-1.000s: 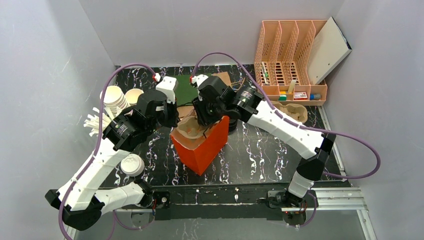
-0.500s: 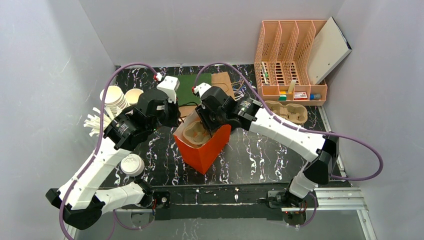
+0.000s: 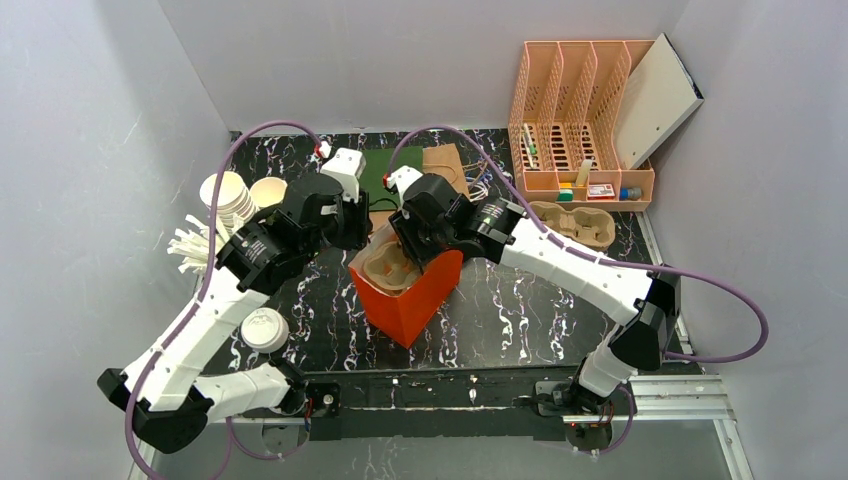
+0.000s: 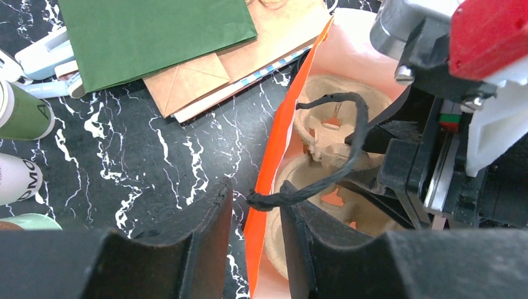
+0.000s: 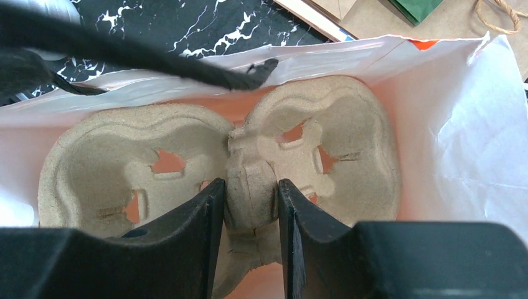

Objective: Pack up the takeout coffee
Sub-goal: Place the cup tray in the takeout bag.

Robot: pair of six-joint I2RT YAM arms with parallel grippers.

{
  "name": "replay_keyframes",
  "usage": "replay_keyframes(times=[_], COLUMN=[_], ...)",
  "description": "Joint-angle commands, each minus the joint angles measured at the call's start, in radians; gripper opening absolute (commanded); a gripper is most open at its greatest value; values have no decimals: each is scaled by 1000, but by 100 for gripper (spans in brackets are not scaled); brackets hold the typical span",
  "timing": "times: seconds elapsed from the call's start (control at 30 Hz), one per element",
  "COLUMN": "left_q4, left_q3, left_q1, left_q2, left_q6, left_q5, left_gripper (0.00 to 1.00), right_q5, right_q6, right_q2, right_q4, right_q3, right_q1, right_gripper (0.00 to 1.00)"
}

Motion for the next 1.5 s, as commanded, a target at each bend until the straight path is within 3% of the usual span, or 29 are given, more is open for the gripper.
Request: replay_keyframes(times=[0.0,0.13,0.37,0.5,0.57,0.7,0.8,1.07,1.47], left_q4=[22,36,45,59,70,85,84,23,34], left_q3=[32,33,30,25,20,22,35,74,73], left_q1=[1,1,2,3,2,2,2,3,22], left_q2=[18,25,40,53,56,63,69,108,127], left_q6=[7,2,1,7,9,2,-5,-43,-69], left_q5=[12,17,35,33,29,23,15,-76,-39], left_gripper=[33,35,47,48,41,14,1,0,0], right_q5=[-14,-20,-36,-31,-26,-25,-26,-31,-71], right_q6=[-13,-12,1,3,4,6,10,-1,-40], right_q2=[-37,-33,-23,-26,-28,-20,-17,-25,-5], right_q4=[38,19,-3,-7,2,-1,-1,16,-14], right_q3=[-1,15,44,45,32,23,18,-21,-18], right_q1=[2,3,2,2,3,3,3,3,3], right_gripper=[43,43,43,43,43,44,44,44,42])
